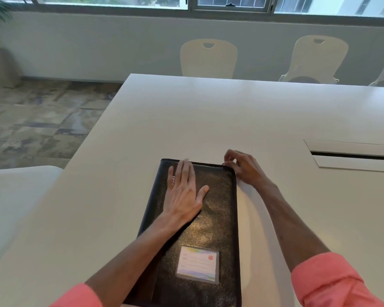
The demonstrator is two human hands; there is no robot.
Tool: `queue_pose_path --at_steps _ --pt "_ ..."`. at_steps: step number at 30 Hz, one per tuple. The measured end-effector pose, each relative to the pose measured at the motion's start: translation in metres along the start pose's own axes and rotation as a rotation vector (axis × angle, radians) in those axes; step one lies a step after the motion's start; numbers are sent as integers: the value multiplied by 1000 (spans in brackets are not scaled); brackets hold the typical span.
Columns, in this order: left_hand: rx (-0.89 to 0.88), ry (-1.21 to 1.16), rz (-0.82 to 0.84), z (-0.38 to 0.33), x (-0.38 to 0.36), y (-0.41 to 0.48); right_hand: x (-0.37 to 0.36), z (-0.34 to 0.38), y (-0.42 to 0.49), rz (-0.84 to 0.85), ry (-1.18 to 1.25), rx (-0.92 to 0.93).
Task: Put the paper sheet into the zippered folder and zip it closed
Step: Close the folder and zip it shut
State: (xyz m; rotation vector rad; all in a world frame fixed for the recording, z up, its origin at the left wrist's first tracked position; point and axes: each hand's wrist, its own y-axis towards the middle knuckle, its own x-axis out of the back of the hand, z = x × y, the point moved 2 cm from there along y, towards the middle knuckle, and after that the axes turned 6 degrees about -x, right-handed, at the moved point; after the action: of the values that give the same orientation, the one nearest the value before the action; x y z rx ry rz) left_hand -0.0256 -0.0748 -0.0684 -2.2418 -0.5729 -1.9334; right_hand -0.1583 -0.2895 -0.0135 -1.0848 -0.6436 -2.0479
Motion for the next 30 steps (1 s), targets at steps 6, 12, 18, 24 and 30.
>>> queue_pose_path --at_steps 6,12,18,24,30 --pt "26 -20 132 8 -2 -18 -5 12 16 99 -48 65" --pt "17 -17 159 10 2 -20 -20 34 39 132 -225 132" --pt "-26 -10 118 18 9 -20 -39 54 44 94 -207 138" --pt "-58 -30 72 24 15 -22 -52 69 50 61 -199 131" --pt "-110 -90 97 38 18 -24 -72 98 61 72 -102 130"
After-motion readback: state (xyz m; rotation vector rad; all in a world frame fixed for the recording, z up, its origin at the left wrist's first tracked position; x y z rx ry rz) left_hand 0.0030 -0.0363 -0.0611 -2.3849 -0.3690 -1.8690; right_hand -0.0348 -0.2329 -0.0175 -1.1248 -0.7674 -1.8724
